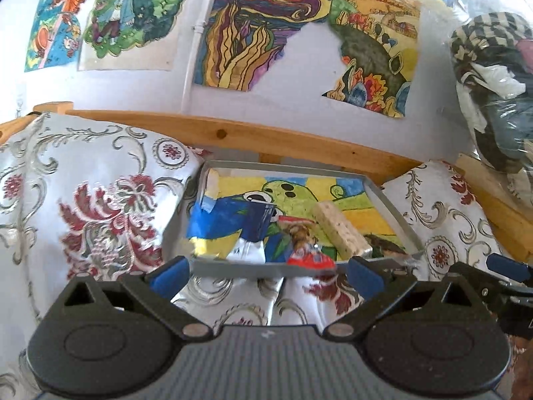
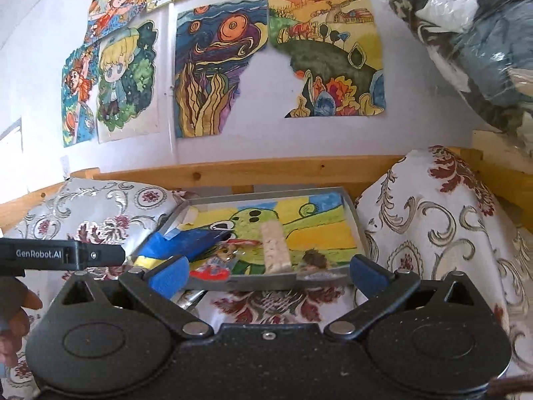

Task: Organize snacks
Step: 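Open both tools and lift them away from the tray, then move both tools back over the snack pile on the bedspread, then grasp the yellow biscuit packet with the left tool while the right tool grasps the clear blue-label packet, then carry the yellow packet and clear blue-label packet into the grey tray with both tools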

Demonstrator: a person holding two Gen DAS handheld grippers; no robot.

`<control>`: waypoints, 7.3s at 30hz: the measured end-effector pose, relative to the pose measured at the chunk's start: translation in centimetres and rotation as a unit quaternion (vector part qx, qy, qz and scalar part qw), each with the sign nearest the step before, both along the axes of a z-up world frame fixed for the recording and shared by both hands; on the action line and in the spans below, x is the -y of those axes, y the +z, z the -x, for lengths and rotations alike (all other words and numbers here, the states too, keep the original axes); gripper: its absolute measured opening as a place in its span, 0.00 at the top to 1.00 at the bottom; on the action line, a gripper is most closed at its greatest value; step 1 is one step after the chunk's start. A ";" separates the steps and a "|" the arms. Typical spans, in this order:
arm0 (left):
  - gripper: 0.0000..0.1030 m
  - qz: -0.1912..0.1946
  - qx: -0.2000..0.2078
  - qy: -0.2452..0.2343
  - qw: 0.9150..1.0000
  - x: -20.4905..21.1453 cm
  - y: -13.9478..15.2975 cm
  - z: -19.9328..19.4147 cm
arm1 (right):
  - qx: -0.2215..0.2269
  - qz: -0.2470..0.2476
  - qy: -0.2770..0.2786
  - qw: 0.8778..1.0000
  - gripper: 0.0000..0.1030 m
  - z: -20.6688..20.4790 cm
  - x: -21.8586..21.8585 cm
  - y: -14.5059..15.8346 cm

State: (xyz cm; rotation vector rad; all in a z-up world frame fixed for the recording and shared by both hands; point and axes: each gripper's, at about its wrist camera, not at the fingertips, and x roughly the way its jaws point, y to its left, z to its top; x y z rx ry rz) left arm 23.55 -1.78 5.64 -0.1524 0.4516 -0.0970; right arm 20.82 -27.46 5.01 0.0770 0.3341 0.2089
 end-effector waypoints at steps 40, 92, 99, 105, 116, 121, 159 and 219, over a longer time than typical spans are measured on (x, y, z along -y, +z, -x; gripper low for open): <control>0.01 -0.046 -0.100 0.001 0.994 -3.7 -7.7 12.7 | -0.146 0.050 0.024 0.988 0.01 13.5 -4.4 -7.7; 0.01 0.039 -0.095 -0.070 0.992 -1.1 -11.2 4.6 | -0.185 0.085 0.018 0.979 0.01 8.3 -3.9 -10.6; 0.01 0.030 -0.086 -0.130 0.987 0.1 -12.3 3.4 | -0.190 0.099 0.023 0.977 0.01 7.7 -4.2 -11.0; 0.01 0.026 -0.100 -0.173 0.980 1.1 -12.7 2.9 | -0.191 0.121 0.040 0.973 0.01 6.7 -4.9 -11.3; 0.02 0.035 -0.116 -0.163 0.979 0.9 -13.3 2.5 | -0.190 0.130 0.101 0.968 0.01 4.1 -5.3 -12.6; 0.04 0.028 -0.116 -0.160 0.980 1.1 -13.2 2.6 | -0.200 0.133 0.172 0.955 0.01 2.1 -4.6 -13.2; 0.47 0.003 -0.126 -0.140 0.982 1.4 -13.8 2.9 | -0.182 0.100 0.151 0.967 0.40 6.8 -4.3 -13.3; 0.50 -0.010 -0.112 -0.139 0.984 2.0 -12.8 3.7 | -0.143 0.083 0.075 0.983 0.47 10.1 -4.2 -12.4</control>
